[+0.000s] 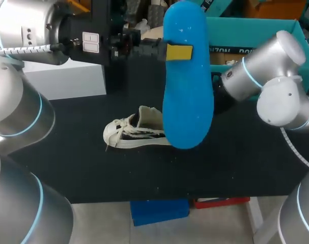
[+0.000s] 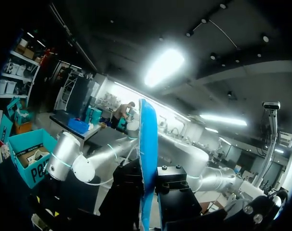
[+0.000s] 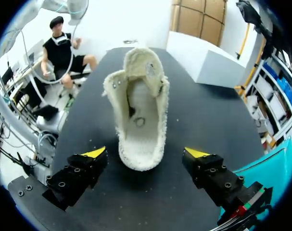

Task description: Take the shoe out of the shoebox, open the shoe tongue, remove and reinsert the insole, then place the shoe into the shoebox

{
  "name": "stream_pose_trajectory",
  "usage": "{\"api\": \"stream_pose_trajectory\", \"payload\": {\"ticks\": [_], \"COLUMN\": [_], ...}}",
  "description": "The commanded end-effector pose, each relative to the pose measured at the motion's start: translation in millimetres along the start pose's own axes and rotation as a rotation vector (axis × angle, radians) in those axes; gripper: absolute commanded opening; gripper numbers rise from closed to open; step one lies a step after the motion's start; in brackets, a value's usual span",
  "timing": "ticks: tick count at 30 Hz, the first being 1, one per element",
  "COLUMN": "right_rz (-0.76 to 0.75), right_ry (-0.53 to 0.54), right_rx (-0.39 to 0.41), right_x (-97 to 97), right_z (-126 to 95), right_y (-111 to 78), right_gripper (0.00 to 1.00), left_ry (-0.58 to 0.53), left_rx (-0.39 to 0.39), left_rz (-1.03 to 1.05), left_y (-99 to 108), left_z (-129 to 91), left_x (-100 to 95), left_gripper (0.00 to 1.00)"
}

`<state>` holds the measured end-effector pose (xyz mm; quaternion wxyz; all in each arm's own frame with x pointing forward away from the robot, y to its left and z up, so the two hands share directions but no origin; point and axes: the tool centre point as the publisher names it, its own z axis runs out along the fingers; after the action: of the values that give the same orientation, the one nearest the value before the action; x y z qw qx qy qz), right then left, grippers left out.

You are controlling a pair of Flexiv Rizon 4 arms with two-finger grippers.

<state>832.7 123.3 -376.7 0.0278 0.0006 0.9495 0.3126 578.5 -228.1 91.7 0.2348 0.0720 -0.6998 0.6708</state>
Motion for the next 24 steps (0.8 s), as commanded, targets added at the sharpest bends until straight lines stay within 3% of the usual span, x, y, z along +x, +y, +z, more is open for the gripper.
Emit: {"api": "stream_pose_trajectory", "payload": {"ticks": [1, 13, 24], "right_rz": [-0.005, -0.035, -0.013], "right_ry": [0.015, 0.026, 0.007], "right_rx": [0.312, 0.577, 0.679], "right_x": [2.2, -4.9, -4.0], "right_z": [-11.9, -5.4, 11.7], "right_y": [8.7, 20.1, 24.1], "right_gripper": [1.0, 1.0, 1.0], "left_ry": [-0.002, -0.002, -0.002], "left_rx": [0.001, 0.001, 0.001], "left_rz": [0.0, 0.0, 0.0], "left_y": [0.9, 0.9, 0.9], "left_z": [1.1, 1.1, 1.1], "left_x": [0.2, 0.2, 0.2], "left_gripper": [0.0, 0.0, 0.0]}}
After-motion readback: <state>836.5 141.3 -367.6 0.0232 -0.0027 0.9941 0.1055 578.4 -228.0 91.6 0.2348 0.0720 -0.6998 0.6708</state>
